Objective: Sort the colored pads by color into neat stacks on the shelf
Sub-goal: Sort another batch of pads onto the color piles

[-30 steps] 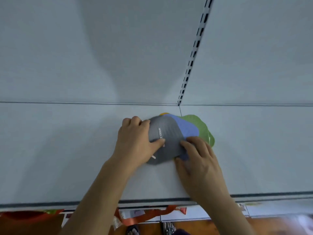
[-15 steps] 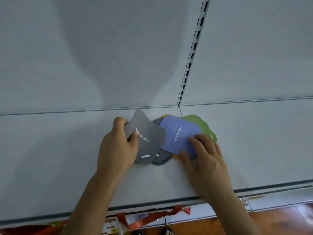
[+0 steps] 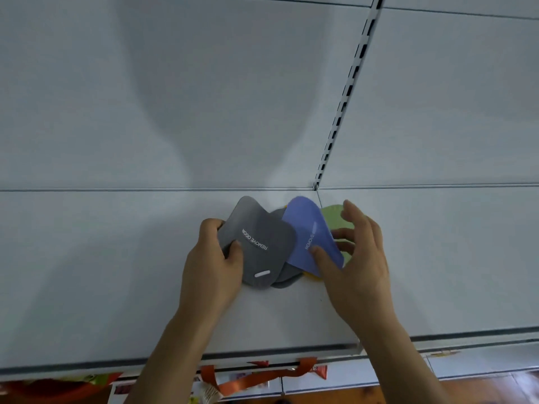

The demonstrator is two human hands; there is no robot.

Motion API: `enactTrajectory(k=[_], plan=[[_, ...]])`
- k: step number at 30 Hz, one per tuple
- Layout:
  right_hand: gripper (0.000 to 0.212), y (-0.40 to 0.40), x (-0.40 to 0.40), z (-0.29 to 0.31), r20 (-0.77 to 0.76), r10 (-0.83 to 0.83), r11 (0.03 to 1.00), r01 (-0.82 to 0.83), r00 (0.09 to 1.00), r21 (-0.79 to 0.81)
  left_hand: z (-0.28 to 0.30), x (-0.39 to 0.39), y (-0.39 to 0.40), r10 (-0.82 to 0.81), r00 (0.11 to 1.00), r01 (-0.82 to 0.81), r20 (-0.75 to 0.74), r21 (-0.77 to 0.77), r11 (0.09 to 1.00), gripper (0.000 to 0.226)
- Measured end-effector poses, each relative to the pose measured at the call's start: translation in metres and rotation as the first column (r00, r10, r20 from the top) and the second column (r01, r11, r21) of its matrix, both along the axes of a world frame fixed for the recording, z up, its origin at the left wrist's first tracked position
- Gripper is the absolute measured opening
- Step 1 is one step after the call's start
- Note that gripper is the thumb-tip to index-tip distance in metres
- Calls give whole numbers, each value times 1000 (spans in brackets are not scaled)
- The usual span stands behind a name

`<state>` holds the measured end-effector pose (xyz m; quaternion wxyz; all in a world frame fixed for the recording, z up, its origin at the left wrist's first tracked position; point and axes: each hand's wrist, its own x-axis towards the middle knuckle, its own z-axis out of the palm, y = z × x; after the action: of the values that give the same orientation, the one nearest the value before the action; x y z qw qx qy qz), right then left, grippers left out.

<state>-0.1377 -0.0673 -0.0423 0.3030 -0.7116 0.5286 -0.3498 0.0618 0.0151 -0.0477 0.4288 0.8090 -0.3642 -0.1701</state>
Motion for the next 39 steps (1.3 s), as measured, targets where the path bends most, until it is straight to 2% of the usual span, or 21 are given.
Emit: enactTrajectory(k=[2,4,7,11,14,16,18,20,22,23,24,26,28,31,32,37,39], plan=[[91,2,1,0,2,-62,995,61,998,78,-2,-2,1,8,1000,-8,-2,-20,1000,19],[82,3,-2,1,-112,-99,977,118,989,178,-3,-2,2,10,1000,-10,-5,-27,1000,18],[25,6,-5,4,-272,-54,990,87,961,110,-4,-1,2,24,1000,-24,7,-24,999,19],[9,9,-7,12,-78,-44,991,54,996,126,-3,-1,3,2,1000,-2,-1,-28,1000,19],[6,10,-19,24,159,-152,988,148,975,39,0,3,5,-7,999,5,-47,-39,999,18],[23,13,-24,28,316,-212,973,230,925,-21,0,6,6,-13,996,10,-85,-30,999,17],[35,12,-23,24,444,-206,973,232,872,-4,-1,8,6,-26,994,25,-105,-11,1000,16],[27,11,-13,14,402,-179,984,160,898,81,1,9,6,-24,992,23,-122,-16,1000,17],[6,8,-5,0,175,-154,985,137,972,106,1,10,5,-28,990,25,-138,-19,1000,17],[14,7,-2,-4,64,-158,985,153,985,79,1,10,5,-33,989,31,-146,-18,999,18],[22,6,-1,-8,24,-176,983,175,984,50,0,10,4,-42,988,40,-151,-17,999,18],[24,4,0,-5,19,-201,980,200,979,22,0,11,4,-74,987,72,-141,-21,997,19],[16,2,-5,2,39,-211,977,209,977,38,1,11,5,-111,985,106,-135,-44,993,21],[46,8,-22,7,88,-202,976,193,975,96,6,8,4,-159,977,142,-143,-124,982,22],[50,11,-28,8,97,-212,974,202,972,101,8,6,3,-176,973,153,-151,-150,977,22],[22,31,-54,8,150,-249,960,223,957,171,17,-15,-7,-246,946,190,-212,-253,949,23],[19,38,-68,11,189,-290,947,253,938,196,20,-28,-12,-275,916,189,-292,-292,938,26]])
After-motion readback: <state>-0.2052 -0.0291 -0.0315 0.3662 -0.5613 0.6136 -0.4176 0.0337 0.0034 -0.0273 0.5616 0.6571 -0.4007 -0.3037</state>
